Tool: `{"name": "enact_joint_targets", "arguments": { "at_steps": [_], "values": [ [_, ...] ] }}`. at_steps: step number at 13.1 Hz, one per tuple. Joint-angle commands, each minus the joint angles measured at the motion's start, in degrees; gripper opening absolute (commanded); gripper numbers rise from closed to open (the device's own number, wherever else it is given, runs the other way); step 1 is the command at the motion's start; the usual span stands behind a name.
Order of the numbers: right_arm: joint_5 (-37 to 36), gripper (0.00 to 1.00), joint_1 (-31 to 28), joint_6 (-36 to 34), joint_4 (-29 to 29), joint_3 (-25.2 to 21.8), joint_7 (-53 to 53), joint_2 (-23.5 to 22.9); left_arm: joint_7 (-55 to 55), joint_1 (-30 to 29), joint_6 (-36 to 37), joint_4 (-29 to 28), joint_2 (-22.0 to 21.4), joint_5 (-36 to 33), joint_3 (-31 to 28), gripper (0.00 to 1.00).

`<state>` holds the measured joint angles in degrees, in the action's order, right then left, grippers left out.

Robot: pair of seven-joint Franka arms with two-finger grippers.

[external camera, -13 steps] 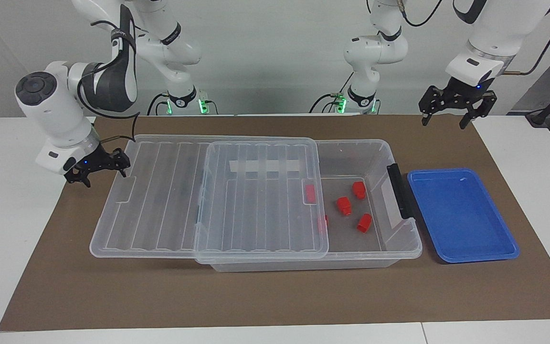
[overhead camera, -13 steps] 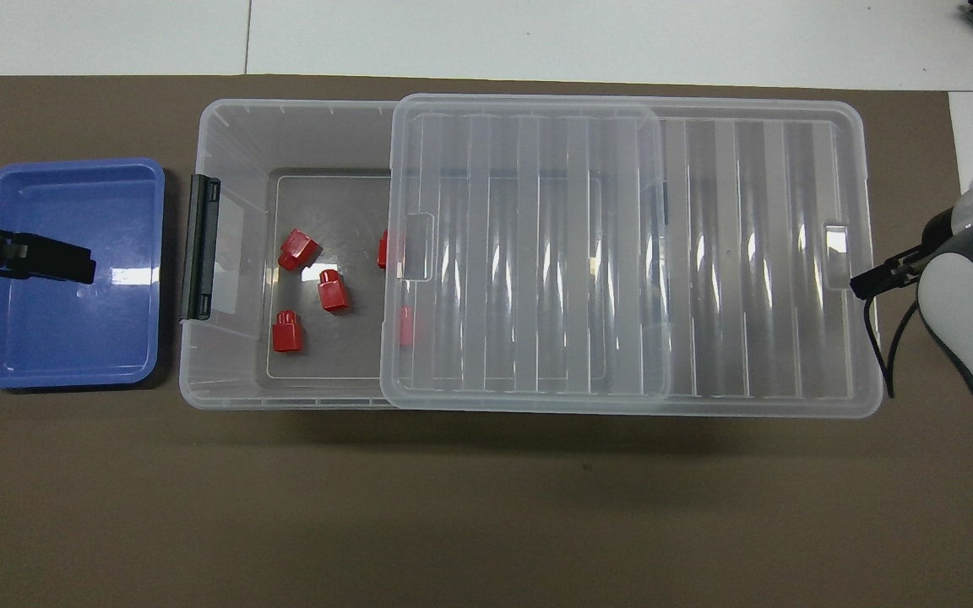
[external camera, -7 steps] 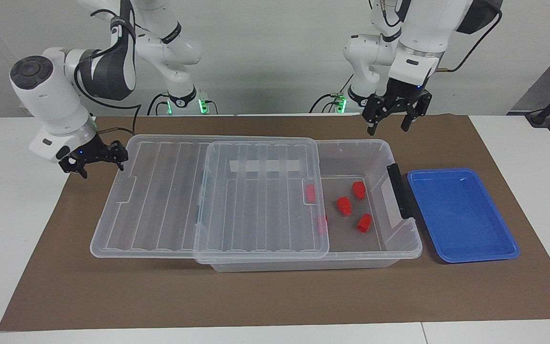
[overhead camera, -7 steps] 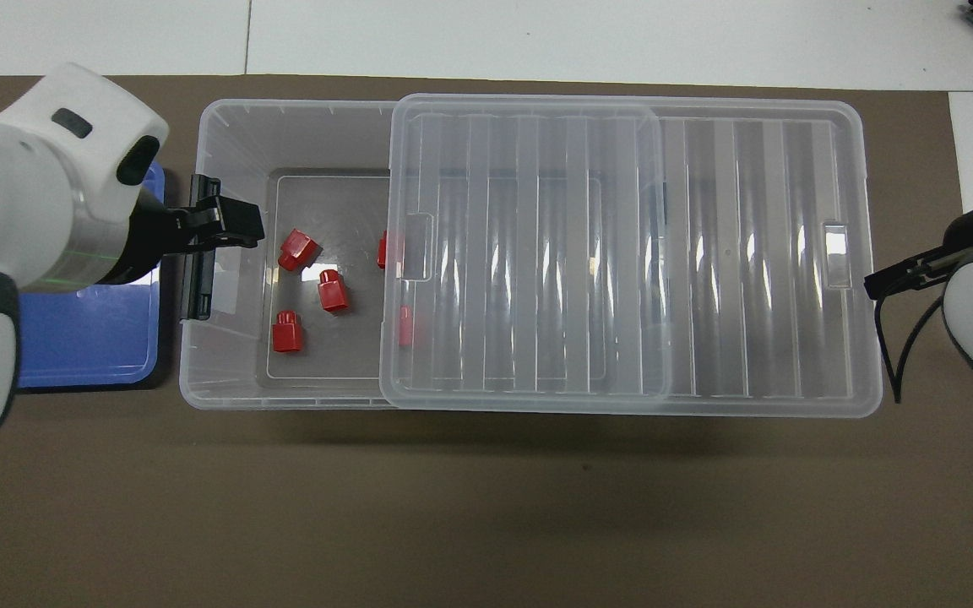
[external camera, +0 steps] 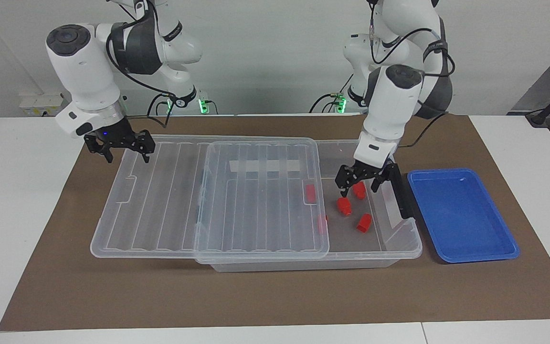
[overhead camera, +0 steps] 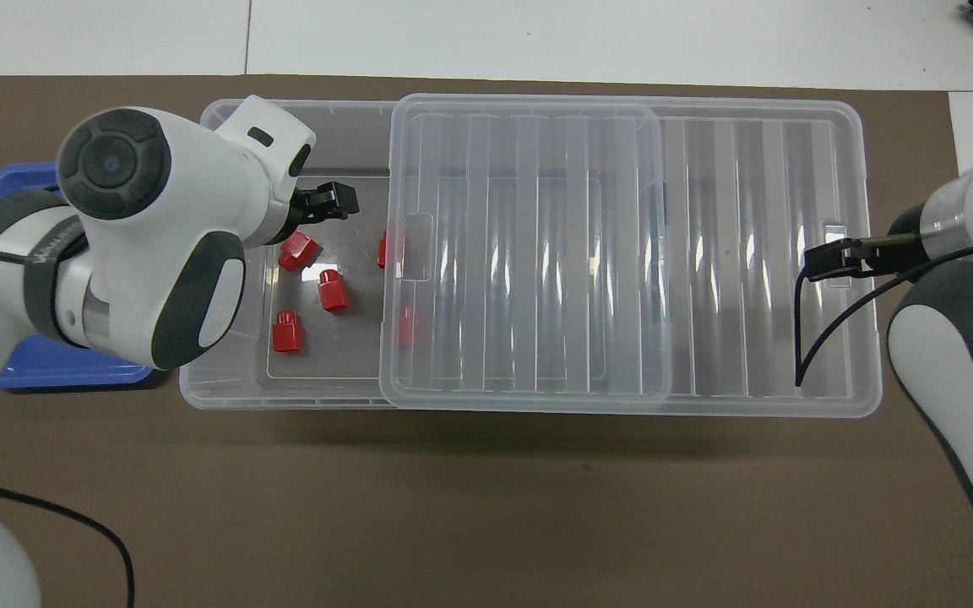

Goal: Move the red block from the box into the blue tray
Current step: 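Reach the left gripper into the box toward the red blocks, then grasp a red block with the left gripper and lift it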

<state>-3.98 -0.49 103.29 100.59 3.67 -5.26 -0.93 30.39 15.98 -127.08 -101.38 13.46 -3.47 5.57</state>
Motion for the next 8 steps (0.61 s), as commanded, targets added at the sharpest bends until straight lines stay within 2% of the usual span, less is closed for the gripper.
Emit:
{"name": "enact_joint_targets", "arguments": {
  "at_steps": [1,4,6,8],
  "values": [
    [1.3,1.0,1.0,-1.2,-3.3,0.1,-4.8,0.1,1.0,0.6,-6.1,-2.8,3.0,-4.3,-0.6,1.0],
    [1.5,1.0,2.2,-5.4,-7.4,0.1,-8.8,0.2,3.7,0.1,-9.1,-3.3,6.8,-4.4,-0.7,1.0],
    [1.6,1.0,2.2,-9.9,-11.5,0.1,-9.0,-0.2,5.9,0.3,-10.1,-5.2,6.9,-4.4,-0.7,1.0],
    [1.6,1.0,2.2,-11.7,-11.7,0.0,-11.2,0.5,6.3,0.1,-12.6,-10.1,6.1,-4.4,-0.7,1.0]
  ]
}}
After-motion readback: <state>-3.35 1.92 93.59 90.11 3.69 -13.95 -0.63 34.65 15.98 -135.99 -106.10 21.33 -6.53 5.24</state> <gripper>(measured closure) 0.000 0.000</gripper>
